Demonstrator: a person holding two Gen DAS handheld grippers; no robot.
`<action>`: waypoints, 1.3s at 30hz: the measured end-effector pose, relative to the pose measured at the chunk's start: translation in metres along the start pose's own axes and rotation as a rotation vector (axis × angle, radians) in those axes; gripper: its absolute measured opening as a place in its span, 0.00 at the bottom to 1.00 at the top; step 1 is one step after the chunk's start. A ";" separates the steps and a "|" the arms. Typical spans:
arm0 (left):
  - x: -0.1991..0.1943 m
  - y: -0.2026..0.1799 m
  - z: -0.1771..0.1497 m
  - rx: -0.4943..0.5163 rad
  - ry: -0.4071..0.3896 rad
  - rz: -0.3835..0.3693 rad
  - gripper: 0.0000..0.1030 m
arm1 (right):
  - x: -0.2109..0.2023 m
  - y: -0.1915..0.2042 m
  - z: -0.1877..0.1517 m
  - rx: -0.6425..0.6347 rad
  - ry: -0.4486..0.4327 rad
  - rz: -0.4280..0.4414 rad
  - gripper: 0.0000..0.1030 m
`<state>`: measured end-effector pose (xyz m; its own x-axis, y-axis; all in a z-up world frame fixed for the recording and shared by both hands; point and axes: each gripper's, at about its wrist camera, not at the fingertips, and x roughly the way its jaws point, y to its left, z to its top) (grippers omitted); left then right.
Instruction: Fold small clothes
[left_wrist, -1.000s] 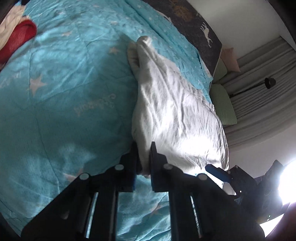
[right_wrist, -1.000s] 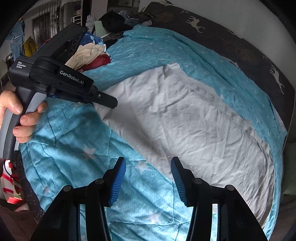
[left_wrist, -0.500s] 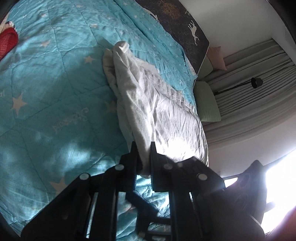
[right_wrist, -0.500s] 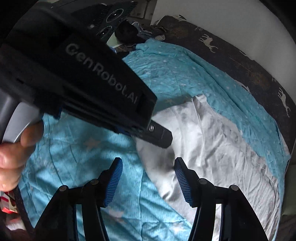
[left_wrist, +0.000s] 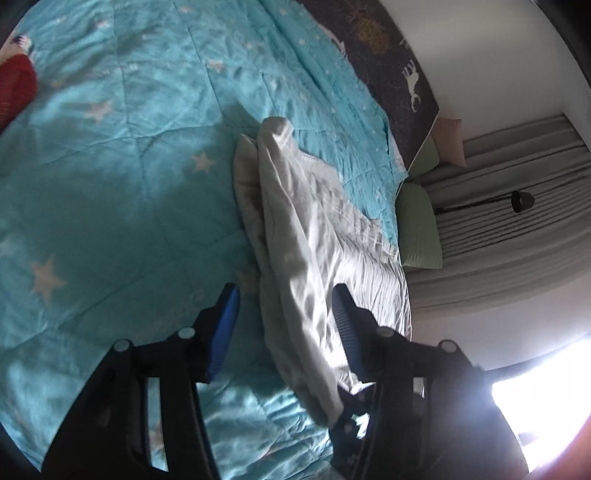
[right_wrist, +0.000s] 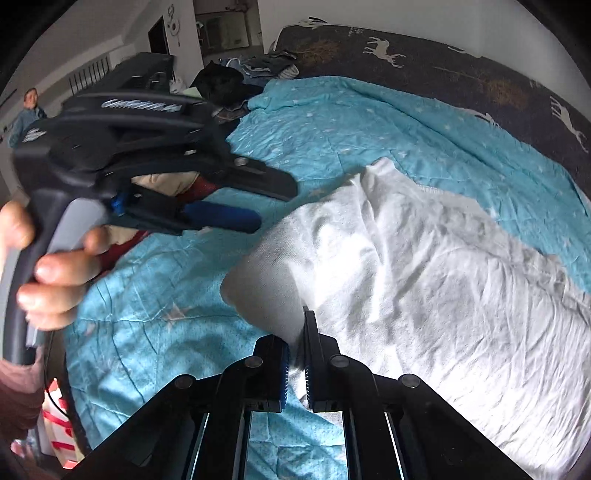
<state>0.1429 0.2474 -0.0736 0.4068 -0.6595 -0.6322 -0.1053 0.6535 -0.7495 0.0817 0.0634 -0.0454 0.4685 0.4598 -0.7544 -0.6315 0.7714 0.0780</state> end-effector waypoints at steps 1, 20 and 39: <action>0.010 -0.001 0.008 -0.009 0.023 0.002 0.53 | -0.001 -0.001 0.000 0.007 -0.003 0.009 0.05; 0.050 -0.035 0.067 0.052 -0.036 0.210 0.06 | -0.037 -0.026 -0.002 0.114 -0.110 0.107 0.05; 0.019 0.028 0.058 -0.125 -0.029 0.226 0.57 | 0.039 0.060 -0.010 -0.301 0.033 -0.238 0.54</action>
<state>0.2000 0.2747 -0.0949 0.3856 -0.4901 -0.7818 -0.3073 0.7307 -0.6096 0.0561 0.1231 -0.0764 0.6066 0.2649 -0.7496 -0.6632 0.6886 -0.2933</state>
